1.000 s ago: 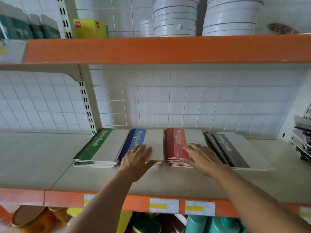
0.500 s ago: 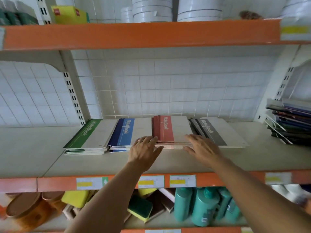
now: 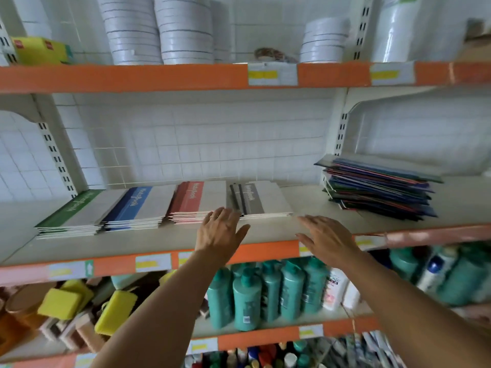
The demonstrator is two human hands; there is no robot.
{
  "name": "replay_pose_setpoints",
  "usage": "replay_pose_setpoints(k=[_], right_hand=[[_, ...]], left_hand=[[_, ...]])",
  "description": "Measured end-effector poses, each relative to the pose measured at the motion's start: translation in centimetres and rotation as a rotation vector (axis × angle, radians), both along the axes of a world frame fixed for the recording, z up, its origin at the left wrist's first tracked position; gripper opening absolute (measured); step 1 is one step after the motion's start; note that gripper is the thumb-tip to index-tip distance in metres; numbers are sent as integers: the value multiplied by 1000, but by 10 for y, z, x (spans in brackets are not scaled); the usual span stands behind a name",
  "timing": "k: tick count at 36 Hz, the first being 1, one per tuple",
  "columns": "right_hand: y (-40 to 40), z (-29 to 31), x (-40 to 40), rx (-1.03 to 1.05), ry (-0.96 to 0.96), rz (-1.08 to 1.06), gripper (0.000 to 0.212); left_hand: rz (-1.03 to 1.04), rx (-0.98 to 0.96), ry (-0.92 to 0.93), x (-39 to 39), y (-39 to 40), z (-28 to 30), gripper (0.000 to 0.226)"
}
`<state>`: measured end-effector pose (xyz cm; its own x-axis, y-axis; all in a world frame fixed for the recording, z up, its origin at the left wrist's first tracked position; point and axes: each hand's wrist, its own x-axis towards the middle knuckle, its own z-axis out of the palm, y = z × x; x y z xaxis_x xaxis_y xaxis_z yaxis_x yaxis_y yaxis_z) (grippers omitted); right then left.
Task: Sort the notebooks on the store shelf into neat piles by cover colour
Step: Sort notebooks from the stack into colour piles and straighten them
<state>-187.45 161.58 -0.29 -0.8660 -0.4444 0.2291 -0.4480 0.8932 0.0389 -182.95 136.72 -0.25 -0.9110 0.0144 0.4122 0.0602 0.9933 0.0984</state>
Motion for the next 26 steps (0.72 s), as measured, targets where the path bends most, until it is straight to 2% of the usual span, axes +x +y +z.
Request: replay_pose_setpoints(k=[3,9,12,15,26], right_hand=[[36,5,3,20,11,-33,53],[94,18,4,19,40,-141,53],[118,23,-2,11,57,-186,53],[141,31,-8,-19,100,-249,53],[215,52,-24,-21,223,-437,48]], left_hand=[[-45,27,11,3,38,7,61],[-118,-104,-54,-13,92,14,53],[-160,-102,-38,-24,112,22,61],[-191,-122,-42,-41,131,27,53],[-287,-121,-43,-94,206,36,50]])
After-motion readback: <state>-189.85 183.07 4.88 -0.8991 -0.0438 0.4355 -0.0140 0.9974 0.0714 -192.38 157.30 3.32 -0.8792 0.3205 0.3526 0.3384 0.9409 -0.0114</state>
